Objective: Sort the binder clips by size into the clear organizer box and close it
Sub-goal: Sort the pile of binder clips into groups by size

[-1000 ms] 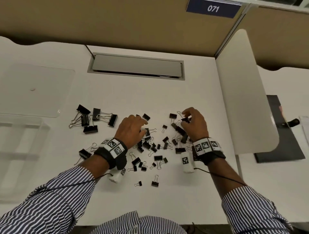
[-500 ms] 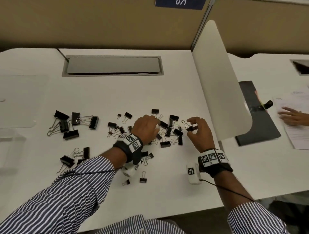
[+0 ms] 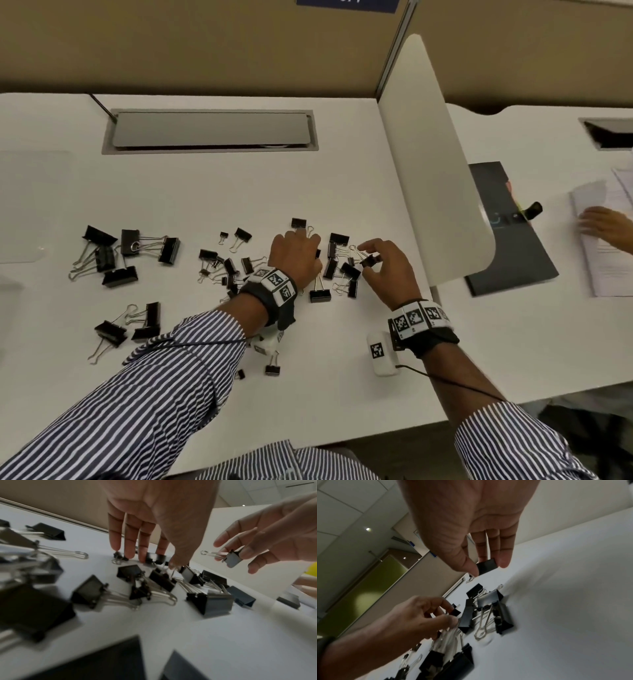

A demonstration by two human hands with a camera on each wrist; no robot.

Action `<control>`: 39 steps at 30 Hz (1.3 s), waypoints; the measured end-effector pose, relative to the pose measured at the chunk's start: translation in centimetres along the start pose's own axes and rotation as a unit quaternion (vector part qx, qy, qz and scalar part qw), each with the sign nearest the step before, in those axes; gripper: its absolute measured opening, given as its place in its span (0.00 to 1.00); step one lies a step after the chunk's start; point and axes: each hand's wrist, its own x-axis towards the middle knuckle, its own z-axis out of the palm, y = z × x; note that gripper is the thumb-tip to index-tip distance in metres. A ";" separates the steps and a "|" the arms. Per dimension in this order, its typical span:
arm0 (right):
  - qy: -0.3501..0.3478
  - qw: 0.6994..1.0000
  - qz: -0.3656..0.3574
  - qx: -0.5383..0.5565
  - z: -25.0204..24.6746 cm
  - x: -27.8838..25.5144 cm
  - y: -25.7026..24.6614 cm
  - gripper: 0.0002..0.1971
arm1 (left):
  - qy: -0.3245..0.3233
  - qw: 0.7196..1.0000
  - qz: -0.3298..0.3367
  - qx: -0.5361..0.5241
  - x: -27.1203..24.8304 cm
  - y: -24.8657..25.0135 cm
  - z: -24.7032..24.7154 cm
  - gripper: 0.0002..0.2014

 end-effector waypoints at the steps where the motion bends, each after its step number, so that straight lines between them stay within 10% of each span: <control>1: -0.010 1.000 -0.009 -0.003 0.2 0.2 -0.2 0.21 | 0.005 1.000 -0.006 -0.011 -0.1 -0.2 -0.2 0.18; 11: -0.155 0.976 -0.091 -0.122 4.4 2.6 -3.5 0.23 | 0.158 0.963 0.026 -0.215 -5.2 -5.8 -2.8 0.17; 39: -0.115 0.975 -0.069 -0.175 5.6 1.8 -4.6 0.22 | 0.163 0.948 -0.106 -0.253 -18.1 -14.4 -1.5 0.18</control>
